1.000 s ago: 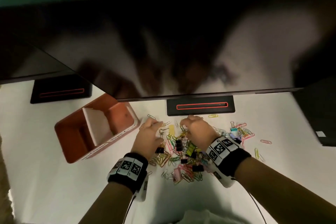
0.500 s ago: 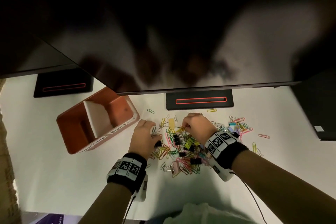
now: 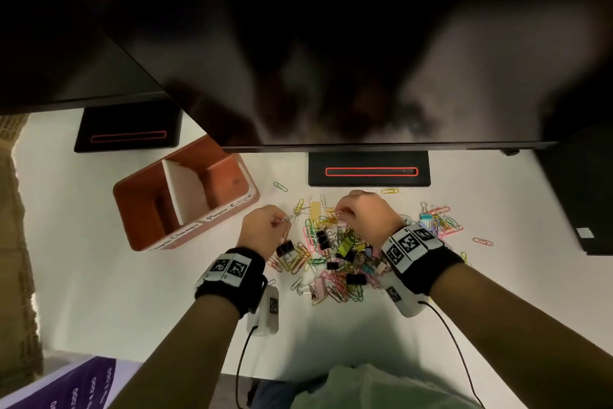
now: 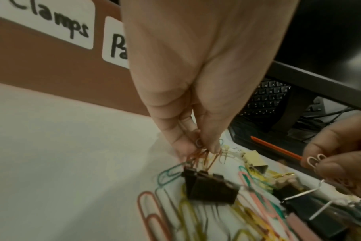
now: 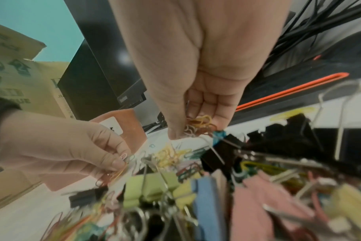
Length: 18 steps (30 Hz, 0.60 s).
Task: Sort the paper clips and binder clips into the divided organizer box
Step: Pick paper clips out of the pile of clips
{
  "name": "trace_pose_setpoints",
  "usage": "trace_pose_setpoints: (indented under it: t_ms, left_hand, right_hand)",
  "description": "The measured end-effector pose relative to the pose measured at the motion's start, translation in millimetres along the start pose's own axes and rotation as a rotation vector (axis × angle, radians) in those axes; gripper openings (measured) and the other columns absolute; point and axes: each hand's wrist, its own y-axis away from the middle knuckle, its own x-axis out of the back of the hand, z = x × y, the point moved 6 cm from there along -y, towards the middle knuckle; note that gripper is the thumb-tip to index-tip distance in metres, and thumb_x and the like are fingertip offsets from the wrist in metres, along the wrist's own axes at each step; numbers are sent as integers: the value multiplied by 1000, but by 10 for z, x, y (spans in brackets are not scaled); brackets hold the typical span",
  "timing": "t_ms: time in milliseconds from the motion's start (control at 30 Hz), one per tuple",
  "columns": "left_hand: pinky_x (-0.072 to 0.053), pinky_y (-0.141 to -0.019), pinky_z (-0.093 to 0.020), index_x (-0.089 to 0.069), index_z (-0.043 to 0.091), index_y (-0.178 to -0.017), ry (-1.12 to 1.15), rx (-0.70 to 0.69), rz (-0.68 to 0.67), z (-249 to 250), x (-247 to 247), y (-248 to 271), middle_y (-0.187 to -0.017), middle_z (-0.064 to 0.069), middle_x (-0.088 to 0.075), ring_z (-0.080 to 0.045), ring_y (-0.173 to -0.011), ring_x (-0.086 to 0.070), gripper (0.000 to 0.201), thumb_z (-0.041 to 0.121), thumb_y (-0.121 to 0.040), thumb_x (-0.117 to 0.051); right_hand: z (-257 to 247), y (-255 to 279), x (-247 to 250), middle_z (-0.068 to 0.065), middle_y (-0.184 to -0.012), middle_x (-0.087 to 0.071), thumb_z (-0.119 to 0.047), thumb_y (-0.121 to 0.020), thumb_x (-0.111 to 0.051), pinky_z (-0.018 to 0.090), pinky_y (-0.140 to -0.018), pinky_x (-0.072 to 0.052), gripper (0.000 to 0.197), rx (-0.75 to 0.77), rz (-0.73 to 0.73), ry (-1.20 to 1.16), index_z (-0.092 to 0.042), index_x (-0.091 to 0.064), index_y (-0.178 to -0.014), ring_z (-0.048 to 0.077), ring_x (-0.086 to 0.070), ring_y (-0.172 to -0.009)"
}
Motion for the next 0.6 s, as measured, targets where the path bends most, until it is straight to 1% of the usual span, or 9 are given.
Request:
trace_pose_setpoints:
  t_ms: [67, 133, 200, 233, 267, 333, 400, 500, 600]
  left_hand:
    - [-45, -73, -24, -65, 13, -83, 61, -51, 11, 25, 56, 43, -78, -2, -64, -18, -76, -60, 5, 11, -80, -69]
    - [-48, -72, -27, -62, 17, -78, 118, -136, -16, 95, 143, 116, -73, 1, -63, -18, -72, -60, 10, 10, -80, -68]
    - [-47, -69, -23, -61, 19, -77, 176, -197, -26, 181, 294, 205, -71, 5, -61, -14, -70, -59, 13, 9, -81, -68]
    - [-46, -67, -21, -61, 19, -78, 219, -218, -24, 223, 395, 257, -71, 5, -61, -12, -69, -58, 12, 9, -82, -67]
    - [-46, -66, -20, -62, 16, -79, 272, -235, -17, 261, 516, 299, -71, 3, -62, -12, -69, -58, 10, 8, -82, -67]
    - [-48, -68, -20, -63, 14, -81, 388, -256, 3, 307, 813, 371, -76, -1, -66, -12, -71, -61, 6, 8, -83, -66]
    - [-51, -72, -23, -63, 16, -81, 497, -264, 47, 275, 1153, 386, -78, -1, -68, -13, -74, -63, 8, 8, -84, -65]
    - [-53, -75, -29, -64, 18, -81, 603, -222, 174, 96, 1619, 274, -78, 0, -67, -12, -73, -63, 10, 8, -83, -66]
    - [-54, -81, -36, -64, 13, -87, 605, -140, 186, -96, 1784, 78, -81, -4, -68, -14, -76, -64, 7, 8, -82, -67]
  right_hand:
    - [-52, 49, 94, 5, -114, -63, -19, -96, -48, 28, -88, -46, 23, 3, 53, -28, -13, -65, -111, 20, -59, -101]
    - [-123, 107, 197, 5, -111, -62, -20, -96, -49, 27, -86, -46, 22, -11, 85, -53, -14, -65, -109, 19, -60, -97]
    - [-245, 158, 297, 4, -109, -63, -21, -95, -50, 27, -84, -47, 21, -2, 125, -56, -15, -65, -108, 18, -60, -93]
    - [-328, 178, 348, 4, -109, -64, -20, -95, -51, 26, -84, -47, 20, 9, 155, -64, -15, -66, -108, 18, -61, -93]
    - [-429, 194, 406, 4, -109, -65, -20, -94, -53, 26, -85, -47, 20, 25, 193, -75, -15, -66, -108, 17, -62, -95]
    - [-695, 188, 519, 3, -107, -66, -19, -92, -57, 26, -87, -46, 20, 69, 254, -102, -13, -68, -108, 16, -62, -97]
    - [-1024, 114, 613, 3, -104, -66, -19, -91, -59, 25, -87, -48, 19, 113, 302, -134, -13, -69, -107, 15, -62, -92]
    - [-1543, -154, 673, 4, -101, -66, -18, -88, -62, 23, -84, -45, 18, 178, 358, -193, -13, -70, -103, 15, -62, -89]
    - [-1942, -507, 588, 8, -102, -68, -17, -86, -65, 23, -84, -45, 19, 182, 372, -252, -11, -70, -103, 19, -64, -91]
